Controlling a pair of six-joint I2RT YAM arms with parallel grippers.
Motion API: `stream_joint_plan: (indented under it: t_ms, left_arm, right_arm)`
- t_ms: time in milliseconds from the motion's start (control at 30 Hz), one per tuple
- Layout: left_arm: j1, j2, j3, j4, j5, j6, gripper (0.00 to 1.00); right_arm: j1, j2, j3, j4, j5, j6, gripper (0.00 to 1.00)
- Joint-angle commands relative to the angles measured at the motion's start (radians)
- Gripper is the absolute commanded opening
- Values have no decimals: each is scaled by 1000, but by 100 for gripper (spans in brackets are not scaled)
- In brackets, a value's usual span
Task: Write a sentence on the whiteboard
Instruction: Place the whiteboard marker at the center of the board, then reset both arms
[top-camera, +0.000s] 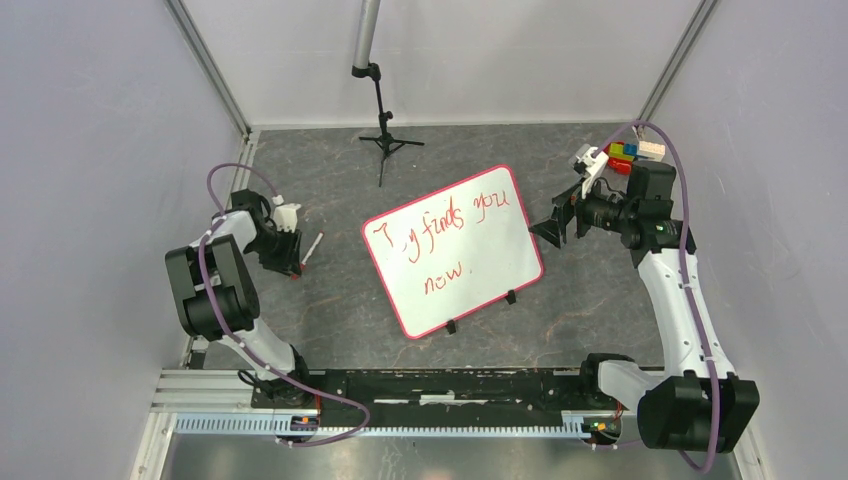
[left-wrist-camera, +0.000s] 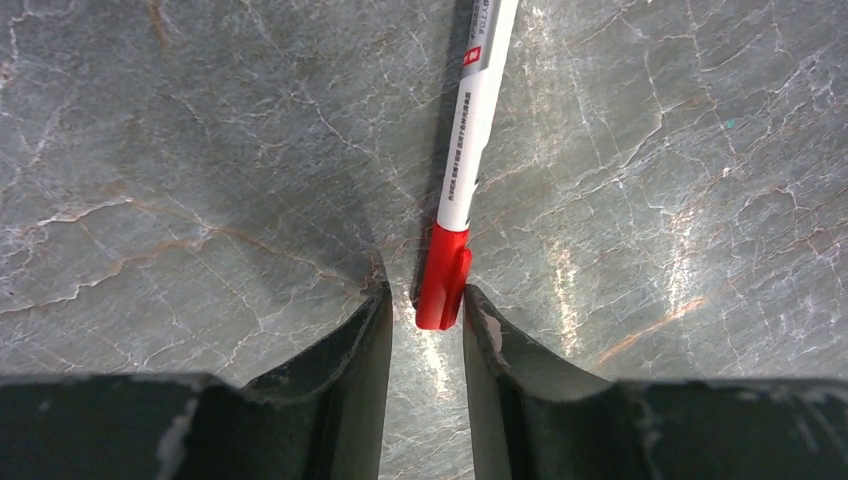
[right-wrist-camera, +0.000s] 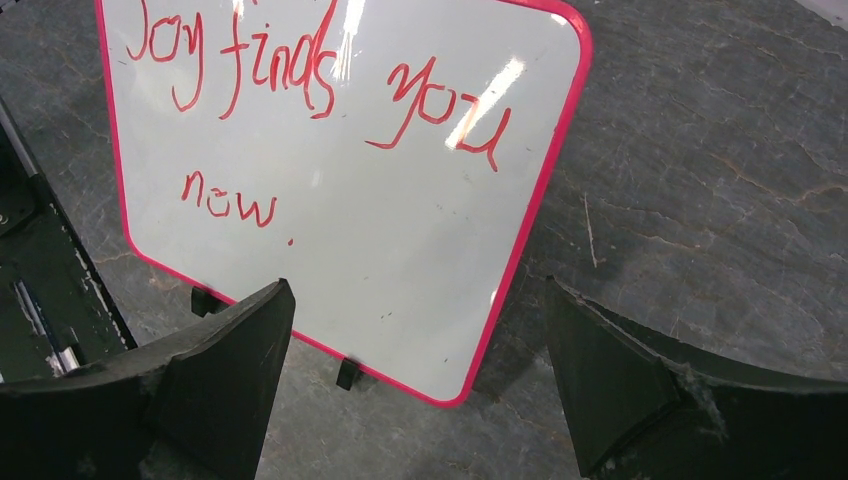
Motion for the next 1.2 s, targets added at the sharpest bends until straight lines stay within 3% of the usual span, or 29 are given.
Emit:
stream_joint_plan:
  t_ms: [0,133,267,433,633,800,900,1167]
  left_arm:
    - [4,35,-23,56,-34,52,40]
    - [3,-3,3,7,-6,53,43]
    - [3,-76,82,-89,37,49,58]
    - [3,-121,277,-228,106,27,99]
    - [3,-82,614,-401,198,-24,100]
    - [8,-44,825,-435,209,-128,100]
    - [9,-61,828,-385,171,-191,100]
    - [10,-170,608,-238,138,-268,100]
  right_arm:
    - [-4,-15,8,-2,6,-21,98]
    - [-6,-11,16,-9,10,-31,98]
    - [-15,2,45,-24,21,-50,98]
    - [-47,39,120,-54,26,-77,98]
    - [-138,111,239,-110,31,-129,98]
    - [-261,194,343,-136,21,-173,98]
    - [-324,249,376,-150,34,-192,98]
    - [-376,299,293,-124,111,-239,98]
